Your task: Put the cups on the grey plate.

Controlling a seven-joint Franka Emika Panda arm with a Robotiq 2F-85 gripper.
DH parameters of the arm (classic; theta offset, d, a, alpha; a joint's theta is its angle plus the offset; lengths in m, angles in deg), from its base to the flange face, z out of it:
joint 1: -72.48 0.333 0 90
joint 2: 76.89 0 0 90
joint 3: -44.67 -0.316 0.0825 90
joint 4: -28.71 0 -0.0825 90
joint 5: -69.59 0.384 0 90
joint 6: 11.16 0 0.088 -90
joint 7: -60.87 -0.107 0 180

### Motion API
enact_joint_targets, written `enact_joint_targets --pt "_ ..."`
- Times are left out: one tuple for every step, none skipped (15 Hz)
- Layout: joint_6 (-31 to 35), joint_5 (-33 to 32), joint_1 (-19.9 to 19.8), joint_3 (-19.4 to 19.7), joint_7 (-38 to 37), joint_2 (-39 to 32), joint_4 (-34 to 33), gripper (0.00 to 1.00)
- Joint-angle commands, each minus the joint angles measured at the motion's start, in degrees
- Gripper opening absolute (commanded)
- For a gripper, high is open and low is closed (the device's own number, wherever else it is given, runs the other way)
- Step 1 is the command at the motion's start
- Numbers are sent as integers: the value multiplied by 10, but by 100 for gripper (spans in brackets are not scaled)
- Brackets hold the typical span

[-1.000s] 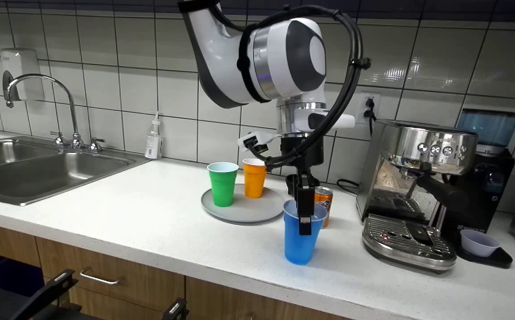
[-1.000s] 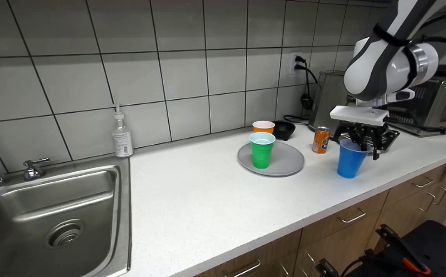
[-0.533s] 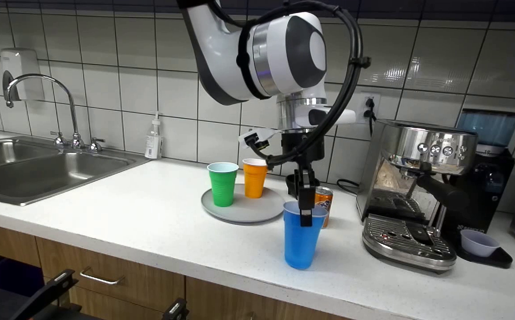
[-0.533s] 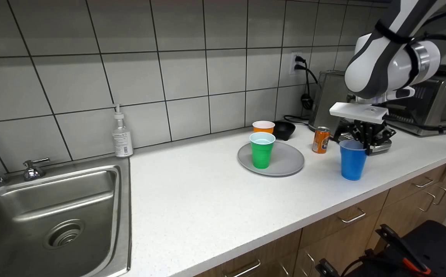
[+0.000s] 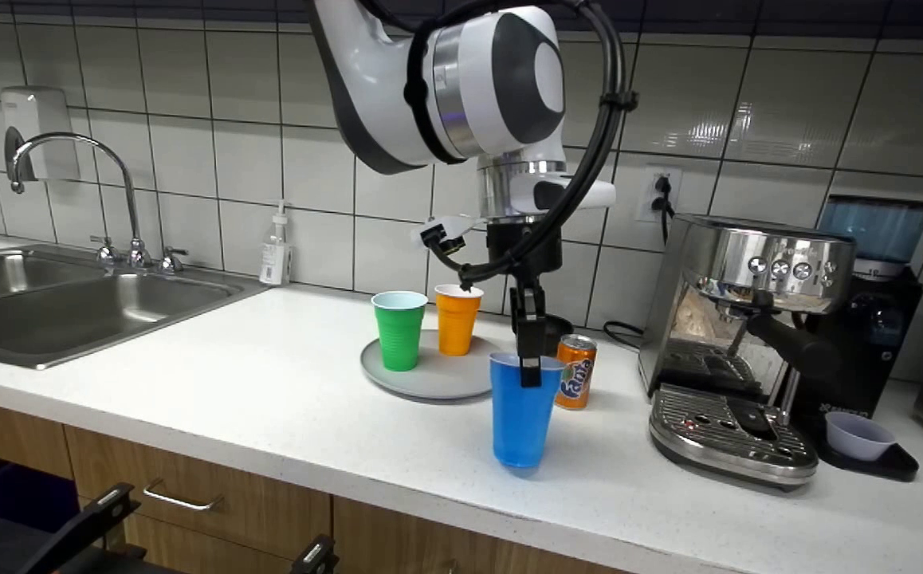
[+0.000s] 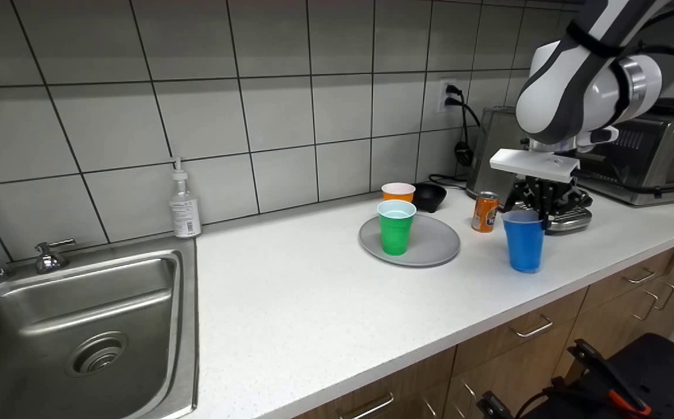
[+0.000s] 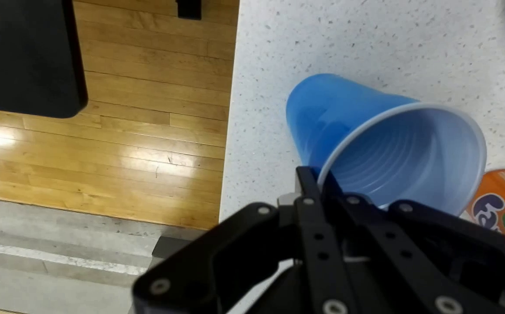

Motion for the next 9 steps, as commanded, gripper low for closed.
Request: enact_joint_targets --pt "6 -3 -8 -24 1 39 20 1" --pt "6 0 -9 -29 3 44 21 1" --pt "7 3 -10 -35 6 48 22 1" --pt "8 7 -10 -40 10 52 22 1" --pt "9 9 -10 -45 12 56 23 1" --pt "10 12 -10 -50 15 59 23 1" --pt "11 15 -9 -55 17 60 21 1" --pt "11 20 -9 -60 21 60 19 1" --pt "12 22 -8 -65 23 61 18 1"
